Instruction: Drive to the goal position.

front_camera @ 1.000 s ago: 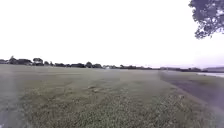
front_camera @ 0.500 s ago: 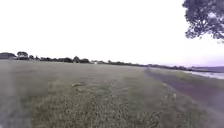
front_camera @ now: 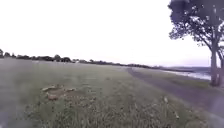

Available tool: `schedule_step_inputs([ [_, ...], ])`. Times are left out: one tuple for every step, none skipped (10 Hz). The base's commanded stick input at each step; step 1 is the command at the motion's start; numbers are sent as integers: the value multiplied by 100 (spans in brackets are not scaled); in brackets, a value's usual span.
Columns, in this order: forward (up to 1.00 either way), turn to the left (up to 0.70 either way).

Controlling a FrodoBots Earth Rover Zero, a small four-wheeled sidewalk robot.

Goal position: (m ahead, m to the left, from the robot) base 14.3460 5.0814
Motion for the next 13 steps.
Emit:
schedule_step_inputs([
  [85, -34],
  [50, 0],
  [50, 0],
  [50, 0],
  [50, 0],
  [50, 0],
  [50, 0],
  [50, 0],
  [50, 0],
  [50, 0],
  [50, 0],
  [50, 0],
  [50, 8],
])
